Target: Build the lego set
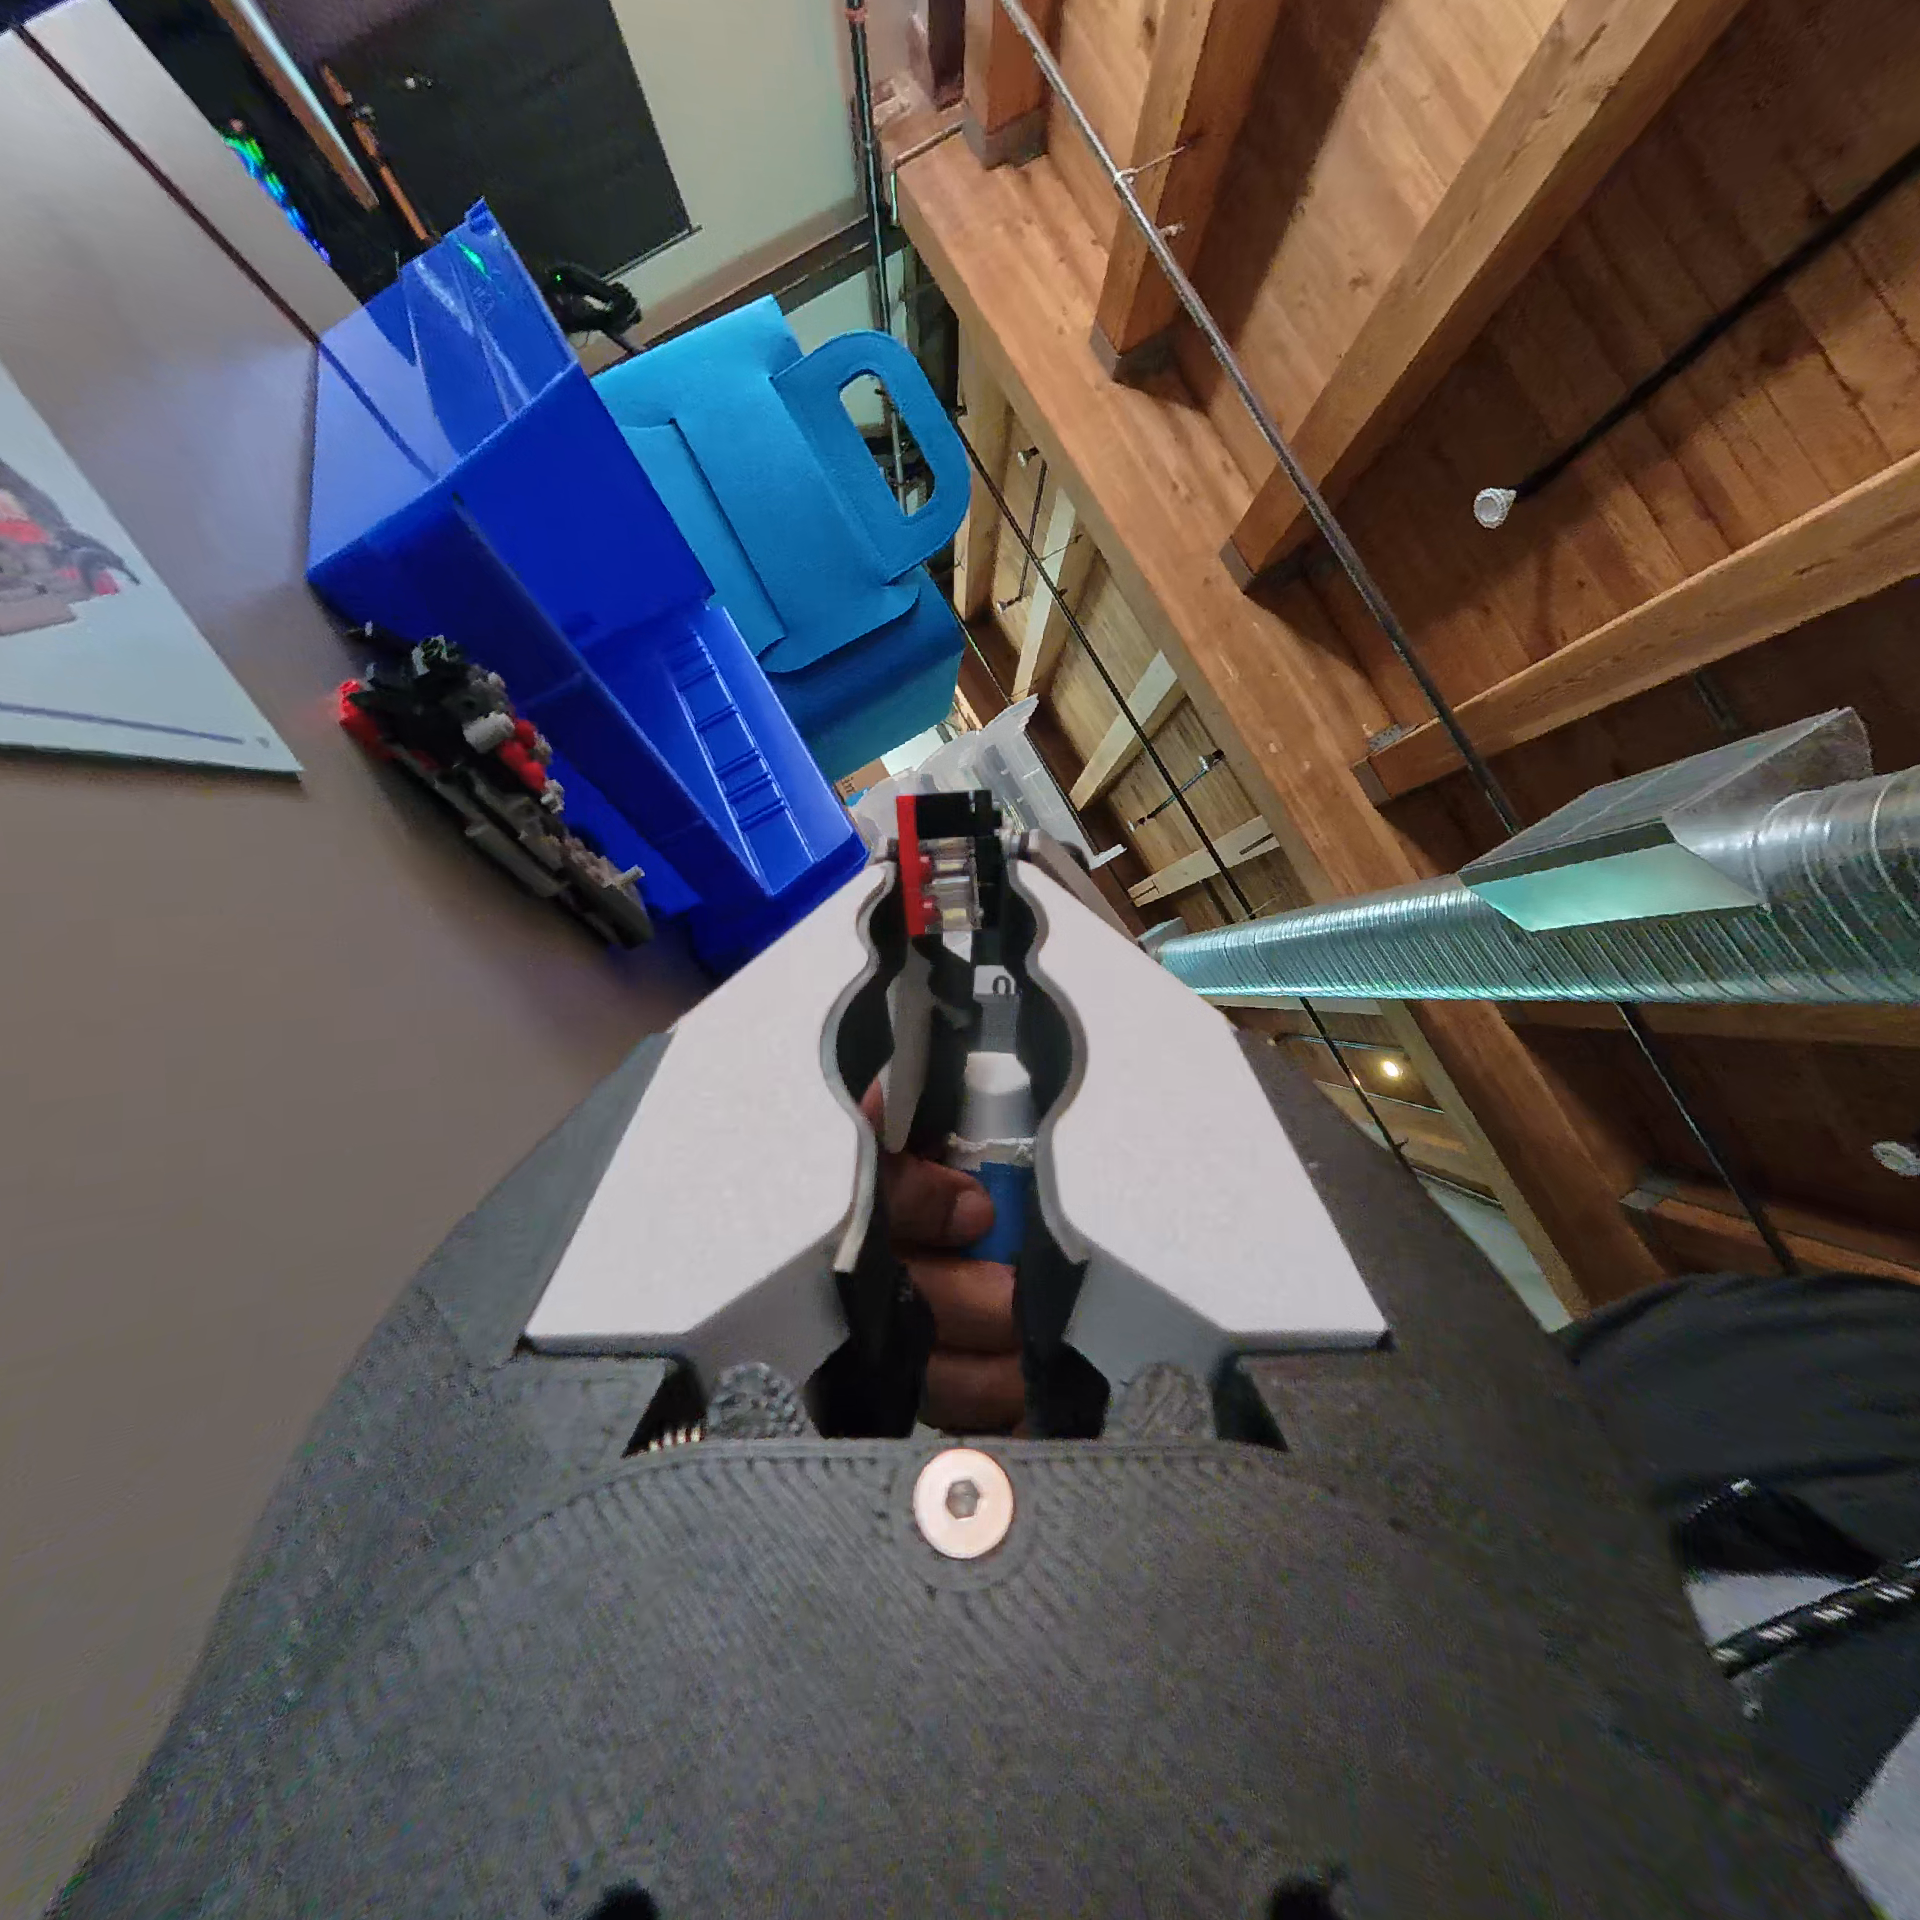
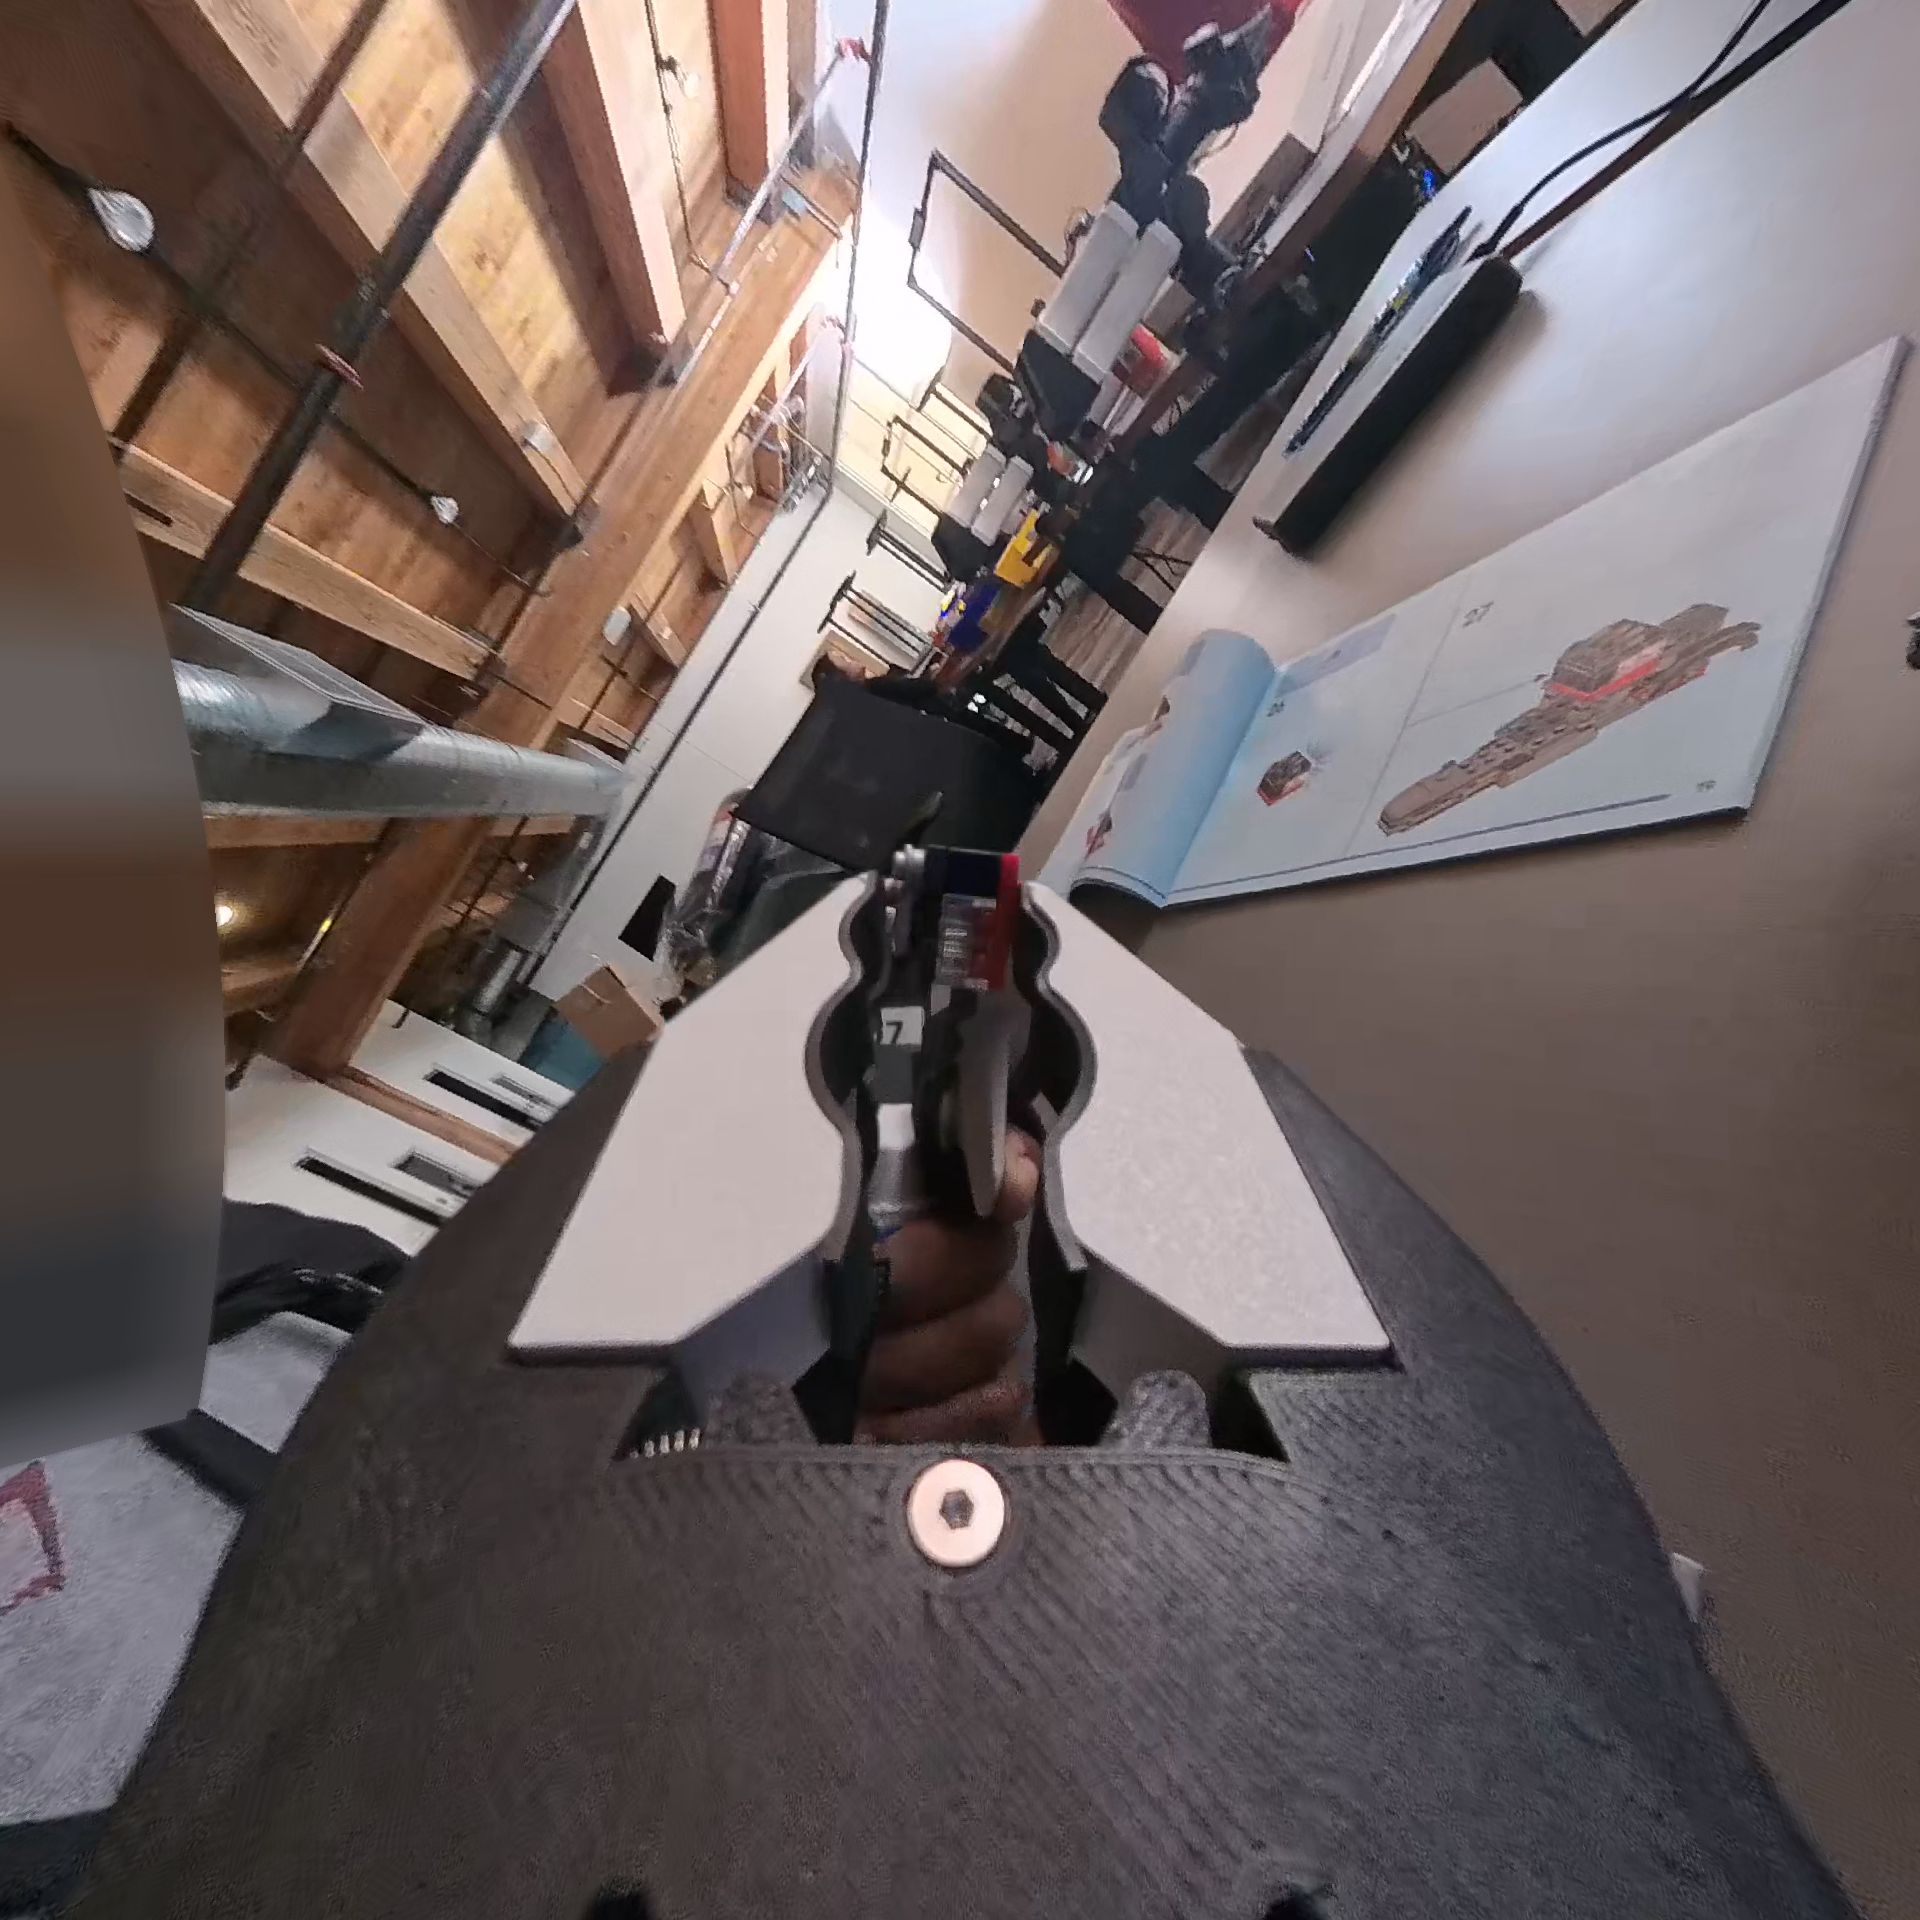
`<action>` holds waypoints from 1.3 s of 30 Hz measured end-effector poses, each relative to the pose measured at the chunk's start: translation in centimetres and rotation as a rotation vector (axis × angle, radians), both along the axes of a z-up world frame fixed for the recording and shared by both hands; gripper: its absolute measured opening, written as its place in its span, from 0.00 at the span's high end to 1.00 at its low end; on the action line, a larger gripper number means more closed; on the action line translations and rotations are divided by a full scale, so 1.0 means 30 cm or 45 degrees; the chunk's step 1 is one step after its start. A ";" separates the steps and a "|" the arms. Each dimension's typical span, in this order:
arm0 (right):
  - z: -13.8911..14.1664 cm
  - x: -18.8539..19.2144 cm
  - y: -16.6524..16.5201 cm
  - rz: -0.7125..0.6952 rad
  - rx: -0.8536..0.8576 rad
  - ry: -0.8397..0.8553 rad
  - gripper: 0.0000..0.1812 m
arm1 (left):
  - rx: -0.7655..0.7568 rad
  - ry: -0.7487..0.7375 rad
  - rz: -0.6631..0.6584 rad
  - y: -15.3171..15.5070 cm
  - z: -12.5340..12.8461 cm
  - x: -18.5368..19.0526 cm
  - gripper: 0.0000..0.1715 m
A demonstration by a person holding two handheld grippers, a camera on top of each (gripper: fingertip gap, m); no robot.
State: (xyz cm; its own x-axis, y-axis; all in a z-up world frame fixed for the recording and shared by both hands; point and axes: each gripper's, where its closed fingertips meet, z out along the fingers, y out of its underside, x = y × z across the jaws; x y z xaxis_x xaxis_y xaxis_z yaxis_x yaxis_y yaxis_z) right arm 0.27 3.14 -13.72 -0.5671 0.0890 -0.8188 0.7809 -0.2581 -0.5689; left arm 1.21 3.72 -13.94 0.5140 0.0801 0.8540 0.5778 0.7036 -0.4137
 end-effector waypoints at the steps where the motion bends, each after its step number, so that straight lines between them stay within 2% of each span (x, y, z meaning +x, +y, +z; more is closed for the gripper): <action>1: 0.005 0.001 0.000 -0.008 -0.013 0.003 0.87 | -0.001 0.013 0.006 0.000 0.005 0.002 0.90; 20: 0.065 0.028 -0.009 -0.098 -0.166 -0.033 0.87 | -0.025 0.202 0.130 -0.012 0.065 0.032 0.89; 32: 0.067 0.031 -0.013 -0.153 -0.145 -0.002 0.87 | -0.065 0.224 0.157 -0.015 0.069 0.035 0.88; 39: 0.069 0.029 -0.012 -0.130 -0.143 -0.025 0.87 | -0.003 0.198 0.101 -0.016 0.072 0.032 0.89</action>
